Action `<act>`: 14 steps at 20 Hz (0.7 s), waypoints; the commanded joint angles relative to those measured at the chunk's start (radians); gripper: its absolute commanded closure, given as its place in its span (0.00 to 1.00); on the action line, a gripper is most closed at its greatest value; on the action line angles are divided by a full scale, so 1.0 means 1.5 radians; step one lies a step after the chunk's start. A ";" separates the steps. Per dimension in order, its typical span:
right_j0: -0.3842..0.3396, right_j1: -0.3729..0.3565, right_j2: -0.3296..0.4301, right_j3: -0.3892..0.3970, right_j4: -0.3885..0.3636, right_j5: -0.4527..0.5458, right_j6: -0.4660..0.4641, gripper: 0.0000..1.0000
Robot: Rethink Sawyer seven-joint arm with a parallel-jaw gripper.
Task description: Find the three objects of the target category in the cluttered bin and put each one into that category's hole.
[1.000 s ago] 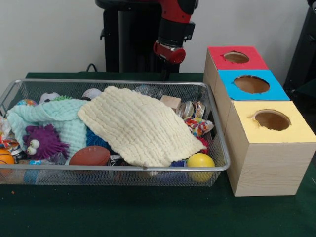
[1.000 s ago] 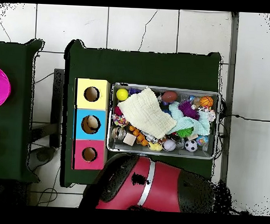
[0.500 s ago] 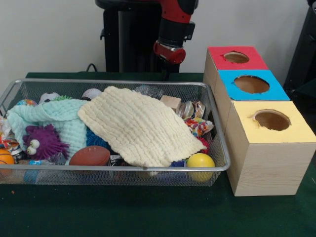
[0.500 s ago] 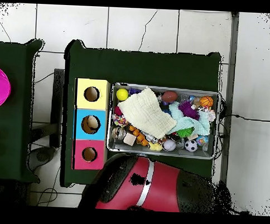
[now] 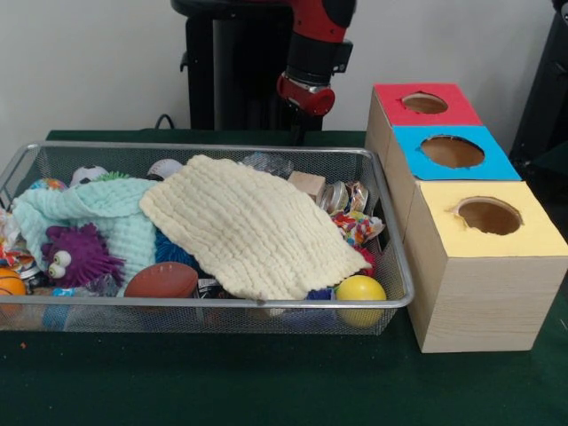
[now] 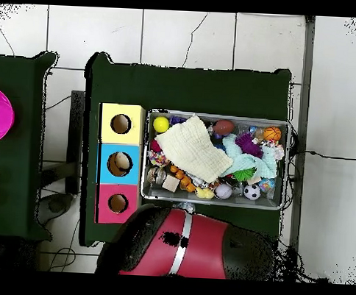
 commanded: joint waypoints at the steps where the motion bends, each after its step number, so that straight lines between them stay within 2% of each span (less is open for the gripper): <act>1: 0.012 0.072 0.040 -0.097 0.097 0.140 0.111 1.00; 6: 0.015 0.104 0.028 -0.126 0.082 0.090 0.126 1.00; 14: 0.015 0.106 0.016 -0.130 0.061 0.084 0.114 1.00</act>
